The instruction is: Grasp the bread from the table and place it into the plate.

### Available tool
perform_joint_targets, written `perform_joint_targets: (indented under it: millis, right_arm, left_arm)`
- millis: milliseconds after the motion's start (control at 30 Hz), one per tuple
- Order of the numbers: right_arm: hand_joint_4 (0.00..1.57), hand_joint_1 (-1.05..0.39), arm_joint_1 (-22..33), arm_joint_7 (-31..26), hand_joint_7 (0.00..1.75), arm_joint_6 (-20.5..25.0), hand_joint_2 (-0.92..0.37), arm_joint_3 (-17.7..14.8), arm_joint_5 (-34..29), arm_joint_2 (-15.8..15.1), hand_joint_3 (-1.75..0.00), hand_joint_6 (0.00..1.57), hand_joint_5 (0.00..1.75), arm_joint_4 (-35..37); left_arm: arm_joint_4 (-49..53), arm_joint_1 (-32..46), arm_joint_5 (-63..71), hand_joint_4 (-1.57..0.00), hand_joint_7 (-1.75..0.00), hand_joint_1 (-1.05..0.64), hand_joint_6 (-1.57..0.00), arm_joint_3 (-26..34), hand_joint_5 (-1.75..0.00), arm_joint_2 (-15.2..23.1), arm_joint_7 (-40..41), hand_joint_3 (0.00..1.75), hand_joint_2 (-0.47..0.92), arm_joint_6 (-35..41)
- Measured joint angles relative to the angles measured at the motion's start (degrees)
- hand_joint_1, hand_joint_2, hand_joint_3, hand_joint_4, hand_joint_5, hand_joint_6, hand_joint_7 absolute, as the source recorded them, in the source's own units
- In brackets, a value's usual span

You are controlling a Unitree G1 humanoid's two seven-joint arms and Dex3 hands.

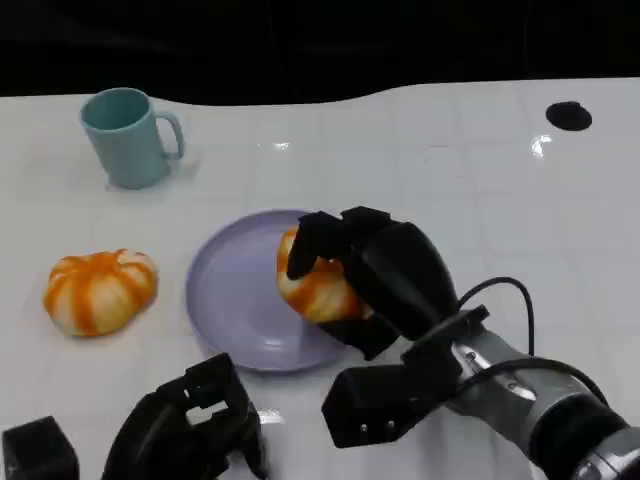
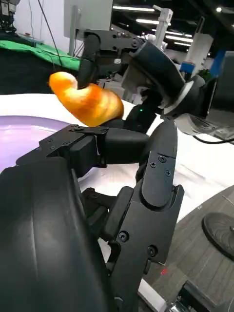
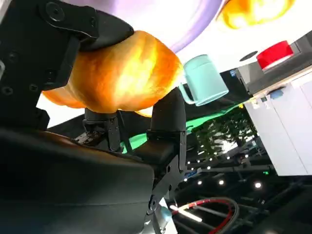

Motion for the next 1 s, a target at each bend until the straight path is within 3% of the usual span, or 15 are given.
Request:
perform_joint_targets:
  millis: [67,133,233,300,400,433,533,667,1000]
  right_arm:
    - [0.90,-0.05,-0.66,0.77,1.21,-0.28,-0.27,-0.15,0.48,0.32,-1.29,0.81,1.62,1.14]
    - [0.84,-0.07,-0.96,1.76,1.04,-0.32,-0.29,-0.30,1.36,0.57,-1.19,0.78,1.56,2.02]
    - [0.50,-0.20,-1.04,3.55,0.62,-0.33,-0.37,-0.44,2.38,0.78,-1.04,0.56,1.05,2.65]
    - [0.34,-0.30,-1.05,6.76,0.45,-0.31,-0.53,-0.53,3.43,0.75,-0.74,0.46,0.84,2.76]
    - [0.07,-0.43,-1.05,11.10,0.29,-0.12,-0.82,-0.61,4.57,0.43,-0.27,0.31,0.78,2.61]
    - [0.03,-0.48,-1.03,12.81,0.24,0.24,-0.88,-0.61,4.84,0.30,-0.18,0.26,0.67,2.24]
    - [0.00,-0.54,-0.83,18.07,0.19,1.59,-0.92,-0.65,5.89,-0.17,-0.14,0.22,0.53,0.11]
    - [0.00,-0.55,0.09,22.60,0.16,3.63,-0.92,-0.68,6.59,-1.37,-0.14,0.21,0.48,-3.67]
    - [0.00,-0.56,3.99,26.15,0.14,6.21,-0.92,-1.01,6.68,-3.90,-0.15,0.22,0.49,-11.69]
  left_arm:
    - [-0.03,0.01,-0.03,-0.80,-1.52,-0.62,-0.71,-0.07,-1.75,-0.01,0.00,0.26,0.91,0.02]
    - [-0.09,0.04,-0.05,-0.80,-1.52,-0.62,-0.71,-0.18,-1.75,-0.03,0.00,0.26,0.91,0.03]
    - [-0.17,0.12,-0.04,-0.80,-1.52,-0.63,-0.71,-0.41,-1.75,-0.02,0.00,0.26,0.92,0.03]
    - [-0.17,0.12,-0.04,-0.80,-1.52,-0.62,-0.71,-0.43,-1.75,-0.02,0.01,0.26,0.92,0.02]
    - [-0.17,0.12,-0.03,-0.80,-1.52,-0.62,-0.71,-0.43,-1.75,-0.02,0.01,0.25,0.92,-0.06]
    - [-0.17,0.13,-0.03,-0.80,-1.52,-0.63,-0.71,-0.44,-1.75,-0.02,0.01,0.25,0.92,-0.06]
    - [-0.20,0.14,-0.03,-0.79,-1.52,-0.63,-0.71,-0.45,-1.75,-0.02,0.01,0.25,0.92,-0.05]
    - [-0.20,0.14,-0.04,-0.79,-1.52,-0.64,-0.71,-0.43,-1.75,-0.01,0.01,0.25,0.92,-0.05]
    - [-0.21,0.10,0.04,-0.79,-1.51,-0.63,-0.71,-0.46,-1.75,0.00,0.04,0.25,0.92,-0.07]
